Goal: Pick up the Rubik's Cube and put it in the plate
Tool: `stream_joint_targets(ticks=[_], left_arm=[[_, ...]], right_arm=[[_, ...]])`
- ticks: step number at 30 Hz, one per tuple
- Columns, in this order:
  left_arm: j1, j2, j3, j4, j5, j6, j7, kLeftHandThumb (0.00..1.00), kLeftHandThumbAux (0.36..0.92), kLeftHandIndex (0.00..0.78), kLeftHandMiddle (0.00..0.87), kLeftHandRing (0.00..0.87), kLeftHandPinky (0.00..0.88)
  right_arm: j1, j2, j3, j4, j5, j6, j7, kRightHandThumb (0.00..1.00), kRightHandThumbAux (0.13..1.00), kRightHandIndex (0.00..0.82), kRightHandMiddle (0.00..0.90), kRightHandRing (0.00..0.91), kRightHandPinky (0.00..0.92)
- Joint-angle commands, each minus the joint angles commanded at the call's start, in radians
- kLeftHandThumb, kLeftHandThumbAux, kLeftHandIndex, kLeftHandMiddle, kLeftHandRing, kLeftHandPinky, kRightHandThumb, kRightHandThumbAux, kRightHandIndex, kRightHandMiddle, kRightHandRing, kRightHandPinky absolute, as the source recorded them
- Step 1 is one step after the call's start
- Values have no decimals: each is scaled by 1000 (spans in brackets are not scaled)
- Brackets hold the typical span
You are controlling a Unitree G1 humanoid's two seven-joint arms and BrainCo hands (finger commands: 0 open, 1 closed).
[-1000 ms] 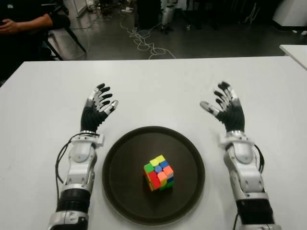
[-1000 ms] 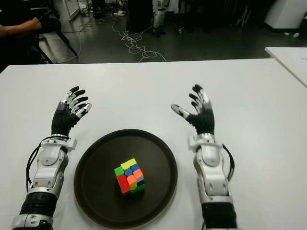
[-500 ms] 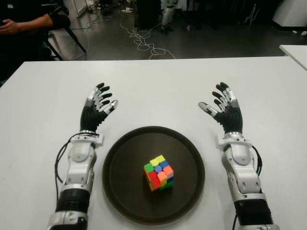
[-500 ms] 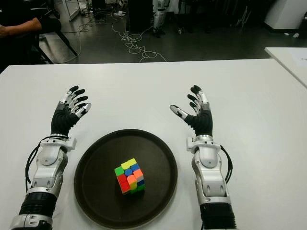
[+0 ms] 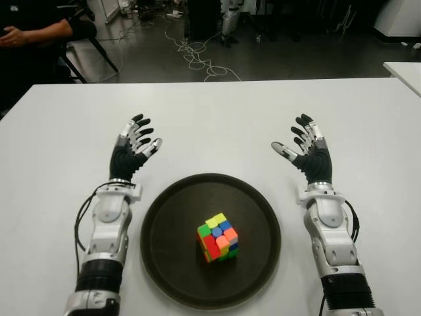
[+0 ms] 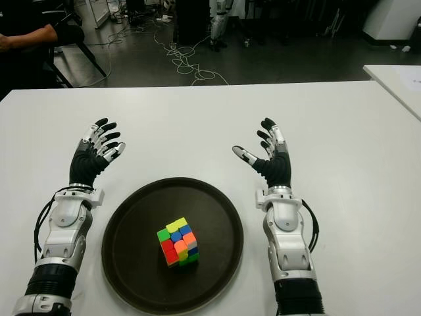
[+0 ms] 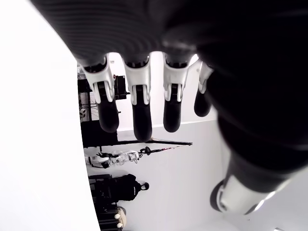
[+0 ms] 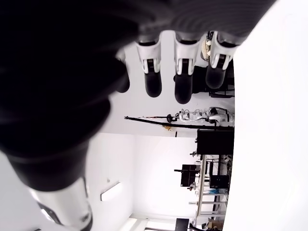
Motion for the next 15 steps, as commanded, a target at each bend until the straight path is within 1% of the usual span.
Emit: stream_joint_targets(ticks=[6,13,15], left_arm=[[4,-1,-1,-8,-1,10,-2,116,781,103,171,170,174],[7,1,-6,-16,0,16,-11,105,762,78,148,145,154],[9,3,-9,-20,1,18,-17,102,785,73,145,133,145]], right_arm=[[-1,-4,-1,6,1,-9,4,36,806,103,135,129,122],[-4,-11,-2,16,2,-15,9,48,791,104,141,134,128],[-8,-13,-4,28,4,-21,12,56,788,109,147,141,135]])
